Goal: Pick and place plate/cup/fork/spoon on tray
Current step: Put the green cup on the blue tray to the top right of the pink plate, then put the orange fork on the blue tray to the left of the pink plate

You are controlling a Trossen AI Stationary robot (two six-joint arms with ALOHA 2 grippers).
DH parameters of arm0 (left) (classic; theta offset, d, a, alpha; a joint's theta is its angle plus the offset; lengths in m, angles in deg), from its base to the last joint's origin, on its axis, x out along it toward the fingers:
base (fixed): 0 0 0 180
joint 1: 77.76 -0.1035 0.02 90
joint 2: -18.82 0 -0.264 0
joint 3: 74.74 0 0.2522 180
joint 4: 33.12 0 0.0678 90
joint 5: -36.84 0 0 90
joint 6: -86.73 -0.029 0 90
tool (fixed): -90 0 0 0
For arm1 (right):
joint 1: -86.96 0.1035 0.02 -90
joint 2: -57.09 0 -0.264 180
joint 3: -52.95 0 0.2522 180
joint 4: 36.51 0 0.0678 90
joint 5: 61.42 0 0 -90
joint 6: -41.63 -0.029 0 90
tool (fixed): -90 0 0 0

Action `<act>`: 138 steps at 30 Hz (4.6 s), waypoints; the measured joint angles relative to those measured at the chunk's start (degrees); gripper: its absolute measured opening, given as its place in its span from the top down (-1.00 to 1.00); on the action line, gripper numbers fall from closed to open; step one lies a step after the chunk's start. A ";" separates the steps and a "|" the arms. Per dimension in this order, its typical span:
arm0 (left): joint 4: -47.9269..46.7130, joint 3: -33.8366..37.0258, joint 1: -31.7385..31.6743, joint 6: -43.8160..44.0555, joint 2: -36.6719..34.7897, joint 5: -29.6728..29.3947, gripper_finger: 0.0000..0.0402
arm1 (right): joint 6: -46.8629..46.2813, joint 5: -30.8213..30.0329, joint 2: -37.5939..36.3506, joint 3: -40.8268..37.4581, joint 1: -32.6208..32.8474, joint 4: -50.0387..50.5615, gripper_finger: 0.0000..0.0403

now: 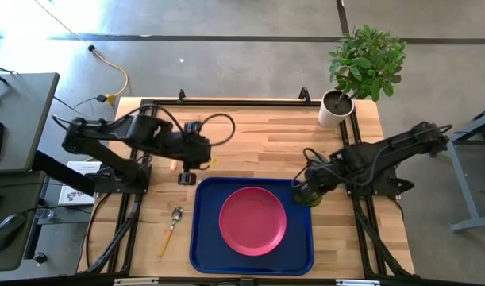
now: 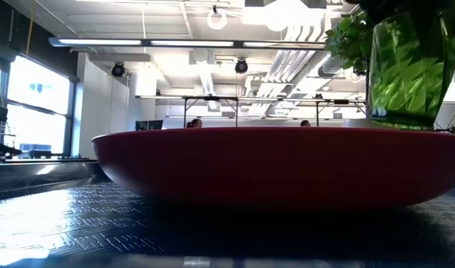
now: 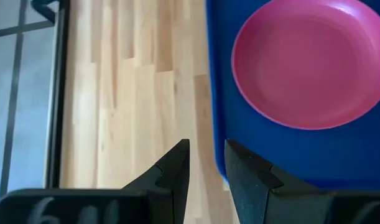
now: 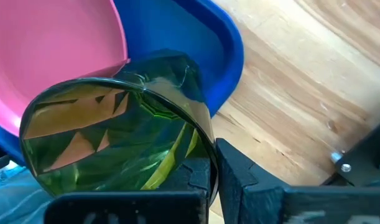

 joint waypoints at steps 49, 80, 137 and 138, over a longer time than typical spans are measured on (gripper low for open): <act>-1.26 0.00 -6.90 -3.53 -3.01 0.68 0.55 | -0.47 2.95 15.07 0.01 -2.84 -4.72 0.88; -1.29 0.00 -6.90 -2.94 -3.01 0.68 0.55 | -3.39 3.85 12.97 0.01 -2.84 -5.44 0.61; -10.57 20.22 -23.92 51.83 -3.41 -2.27 0.55 | 13.44 -24.93 -23.03 0.05 -2.84 -6.01 0.61; -9.73 21.65 -24.14 52.59 -3.41 -1.71 0.55 | 14.22 -24.78 -23.12 0.05 -2.84 -6.03 0.61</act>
